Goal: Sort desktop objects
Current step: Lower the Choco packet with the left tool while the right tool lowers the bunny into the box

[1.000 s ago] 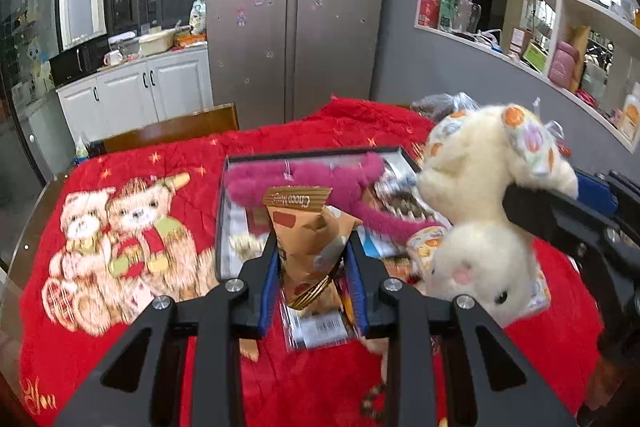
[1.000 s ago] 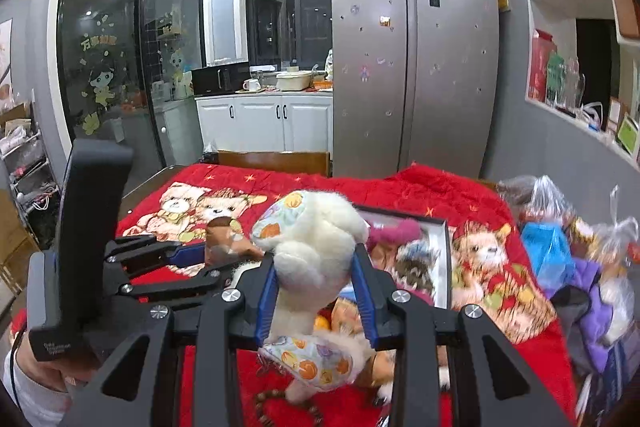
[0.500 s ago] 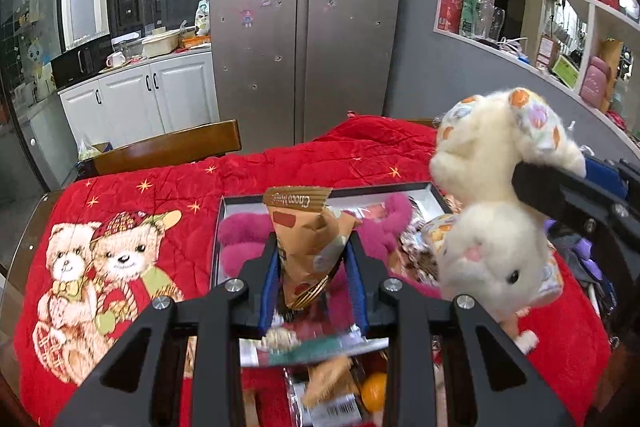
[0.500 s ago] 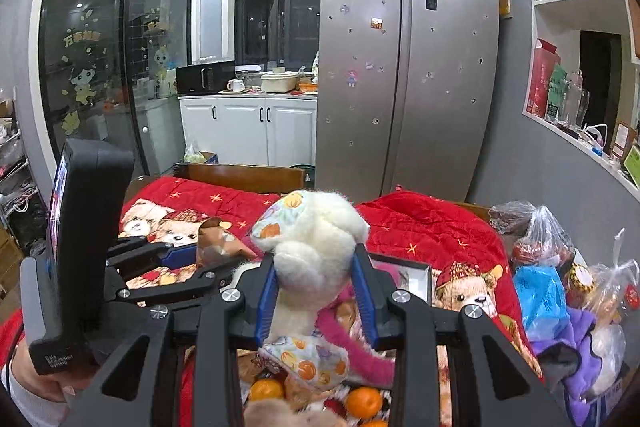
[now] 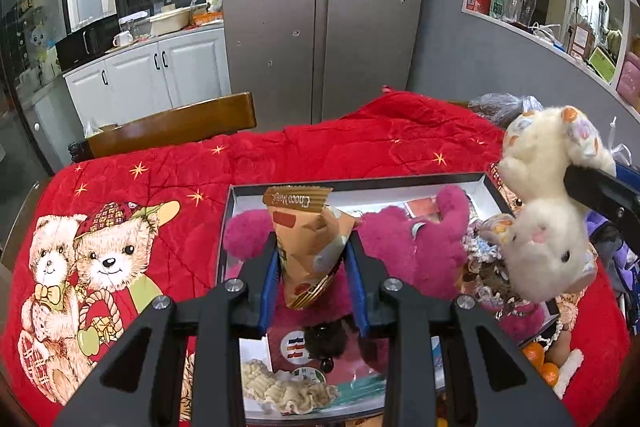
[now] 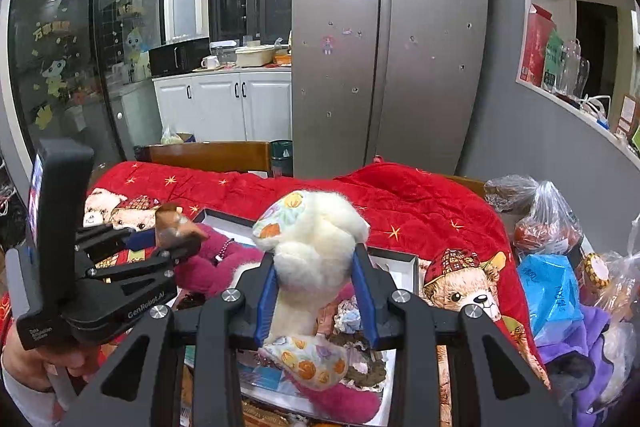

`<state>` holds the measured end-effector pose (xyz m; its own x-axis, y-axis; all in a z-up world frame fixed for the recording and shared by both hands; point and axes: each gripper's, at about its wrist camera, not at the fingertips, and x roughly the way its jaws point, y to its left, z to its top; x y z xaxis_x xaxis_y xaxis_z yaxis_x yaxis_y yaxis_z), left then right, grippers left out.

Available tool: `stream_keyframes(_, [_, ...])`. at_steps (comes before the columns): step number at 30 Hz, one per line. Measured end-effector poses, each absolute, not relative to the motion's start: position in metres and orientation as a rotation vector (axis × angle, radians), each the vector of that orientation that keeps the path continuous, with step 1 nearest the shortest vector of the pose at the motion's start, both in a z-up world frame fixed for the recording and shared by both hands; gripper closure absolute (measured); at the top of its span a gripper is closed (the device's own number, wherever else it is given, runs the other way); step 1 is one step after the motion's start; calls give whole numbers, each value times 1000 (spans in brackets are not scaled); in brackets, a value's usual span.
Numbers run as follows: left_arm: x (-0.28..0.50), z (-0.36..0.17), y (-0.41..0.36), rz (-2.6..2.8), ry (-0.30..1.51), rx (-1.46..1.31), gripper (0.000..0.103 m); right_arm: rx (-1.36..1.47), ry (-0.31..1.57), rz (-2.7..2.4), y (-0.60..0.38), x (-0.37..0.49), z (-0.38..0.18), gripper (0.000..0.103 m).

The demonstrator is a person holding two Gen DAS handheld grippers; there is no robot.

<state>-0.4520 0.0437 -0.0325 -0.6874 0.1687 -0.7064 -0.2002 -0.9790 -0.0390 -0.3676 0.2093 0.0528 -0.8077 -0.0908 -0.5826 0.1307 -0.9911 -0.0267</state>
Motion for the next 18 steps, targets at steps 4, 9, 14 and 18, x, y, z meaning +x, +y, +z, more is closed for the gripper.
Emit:
stream_keyframes(4, [-448, -30, 46, 2716, 78, -1099, 72, 941, 115, -2884, 208, -371, 50, 68])
stream_keyframes(9, [-446, -29, 49, 2706, 86, -1095, 72, 966, 100, -2874, 212, -377, 45, 68])
stream_keyframes(14, [-449, -33, 48, 2709, 90, -1116, 72, 973, 95, -2878, 214, -378, 44, 68])
stream_keyframes(18, [-450, -34, 45, 2719, 89, -1119, 72, 982, 82, -2884, 218, -379, 43, 68])
